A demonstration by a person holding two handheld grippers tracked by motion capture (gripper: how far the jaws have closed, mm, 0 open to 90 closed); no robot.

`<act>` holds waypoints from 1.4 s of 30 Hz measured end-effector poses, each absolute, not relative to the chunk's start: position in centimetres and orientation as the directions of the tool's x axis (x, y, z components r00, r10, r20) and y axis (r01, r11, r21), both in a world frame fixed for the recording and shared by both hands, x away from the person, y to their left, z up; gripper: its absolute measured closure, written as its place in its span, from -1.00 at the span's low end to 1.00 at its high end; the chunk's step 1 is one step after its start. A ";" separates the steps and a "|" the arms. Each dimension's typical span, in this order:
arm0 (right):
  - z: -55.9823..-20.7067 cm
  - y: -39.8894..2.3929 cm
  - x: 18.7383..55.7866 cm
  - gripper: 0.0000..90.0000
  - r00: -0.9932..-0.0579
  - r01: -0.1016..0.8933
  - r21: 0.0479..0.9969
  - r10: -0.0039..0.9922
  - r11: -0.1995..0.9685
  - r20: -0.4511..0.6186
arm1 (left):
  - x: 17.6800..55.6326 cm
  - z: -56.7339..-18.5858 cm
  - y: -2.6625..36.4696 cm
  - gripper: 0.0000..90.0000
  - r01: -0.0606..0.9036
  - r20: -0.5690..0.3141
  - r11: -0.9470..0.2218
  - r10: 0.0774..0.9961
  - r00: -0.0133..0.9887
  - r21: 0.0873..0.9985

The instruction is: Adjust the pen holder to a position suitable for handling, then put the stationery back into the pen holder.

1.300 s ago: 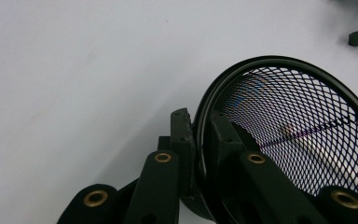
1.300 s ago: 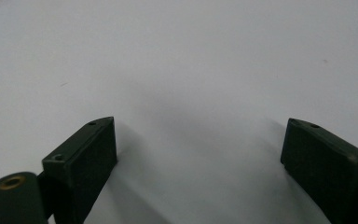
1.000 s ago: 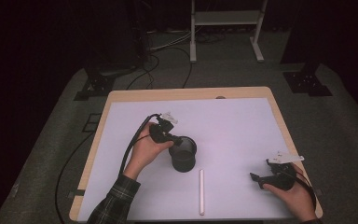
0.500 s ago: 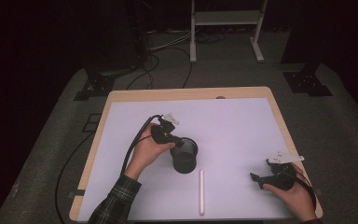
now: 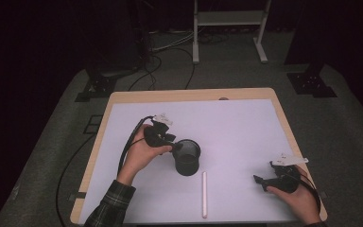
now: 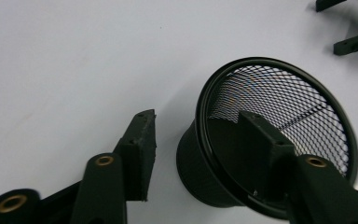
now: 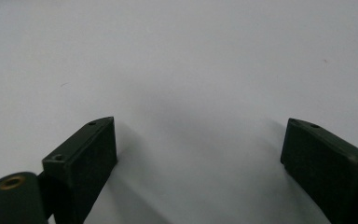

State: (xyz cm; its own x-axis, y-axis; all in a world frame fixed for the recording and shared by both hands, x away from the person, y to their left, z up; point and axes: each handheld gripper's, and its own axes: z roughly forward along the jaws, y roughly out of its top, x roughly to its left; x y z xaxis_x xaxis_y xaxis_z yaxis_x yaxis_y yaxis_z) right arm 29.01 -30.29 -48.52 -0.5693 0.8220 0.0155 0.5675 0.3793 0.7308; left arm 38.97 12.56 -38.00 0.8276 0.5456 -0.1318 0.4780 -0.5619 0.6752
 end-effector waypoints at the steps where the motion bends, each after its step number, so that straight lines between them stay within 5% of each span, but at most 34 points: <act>1: -48.5 -30.3 29.0 -0.79 -0.569 0.568 0.731 0.822 0.379 0.016 | 38.7 -37.6 13.1 -0.02 0.475 -0.126 -0.558 0.550 0.826 0.680; 24: -48.5 -30.3 29.0 -0.79 -0.569 0.569 0.729 0.823 0.380 0.016 | 36.2 -36.6 18.3 -0.12 0.493 -0.093 -0.515 0.620 0.779 0.701; 42: -48.5 -30.2 29.0 -0.79 -0.569 0.569 0.728 0.822 0.382 0.013 | 33.8 -40.3 21.6 -0.35 0.531 -0.086 -0.495 0.671 0.737 0.688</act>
